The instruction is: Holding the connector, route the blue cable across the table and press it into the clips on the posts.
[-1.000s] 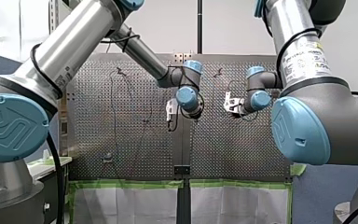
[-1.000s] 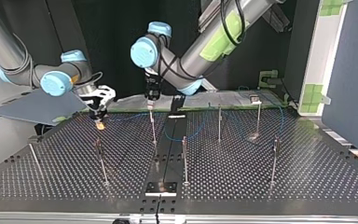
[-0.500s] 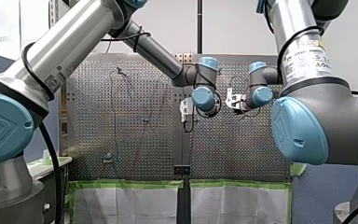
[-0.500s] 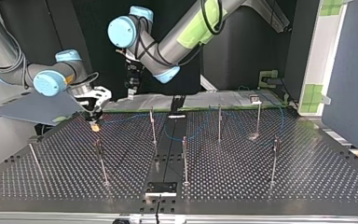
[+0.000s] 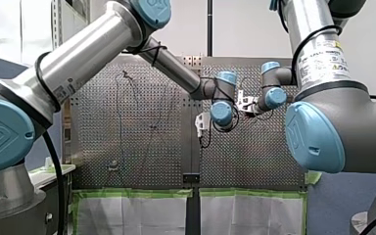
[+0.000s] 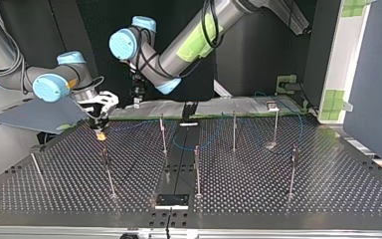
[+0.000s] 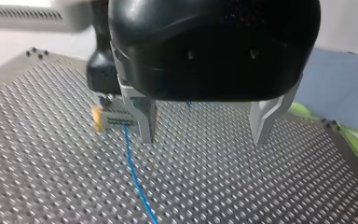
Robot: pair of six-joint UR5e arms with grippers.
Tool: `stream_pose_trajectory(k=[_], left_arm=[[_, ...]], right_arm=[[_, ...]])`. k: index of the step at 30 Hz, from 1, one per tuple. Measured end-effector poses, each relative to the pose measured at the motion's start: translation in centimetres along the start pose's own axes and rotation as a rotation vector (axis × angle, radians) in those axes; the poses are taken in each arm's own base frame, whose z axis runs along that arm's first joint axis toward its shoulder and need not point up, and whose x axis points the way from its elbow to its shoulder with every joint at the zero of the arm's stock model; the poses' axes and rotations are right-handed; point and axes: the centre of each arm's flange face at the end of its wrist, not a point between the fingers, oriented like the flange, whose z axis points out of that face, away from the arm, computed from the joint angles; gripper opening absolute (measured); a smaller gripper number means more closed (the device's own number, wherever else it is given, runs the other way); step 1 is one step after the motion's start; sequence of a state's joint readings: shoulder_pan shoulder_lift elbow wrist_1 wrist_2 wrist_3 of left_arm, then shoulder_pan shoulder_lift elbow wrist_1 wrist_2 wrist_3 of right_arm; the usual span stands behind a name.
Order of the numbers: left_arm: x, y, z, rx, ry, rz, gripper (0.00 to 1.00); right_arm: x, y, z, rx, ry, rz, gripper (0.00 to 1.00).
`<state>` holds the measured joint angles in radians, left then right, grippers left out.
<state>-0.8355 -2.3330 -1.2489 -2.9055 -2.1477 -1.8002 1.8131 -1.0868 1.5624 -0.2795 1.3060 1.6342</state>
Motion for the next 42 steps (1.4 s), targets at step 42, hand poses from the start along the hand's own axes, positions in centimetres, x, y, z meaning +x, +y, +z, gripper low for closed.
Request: stream_pose_trajectory(k=[42], left_arm=[[1.0,-0.7,9.0,-0.137,-0.153,-0.153,1.0]], right_arm=[[-0.1,-0.3,0.1,0.005,0.006,-0.006,0.0]])
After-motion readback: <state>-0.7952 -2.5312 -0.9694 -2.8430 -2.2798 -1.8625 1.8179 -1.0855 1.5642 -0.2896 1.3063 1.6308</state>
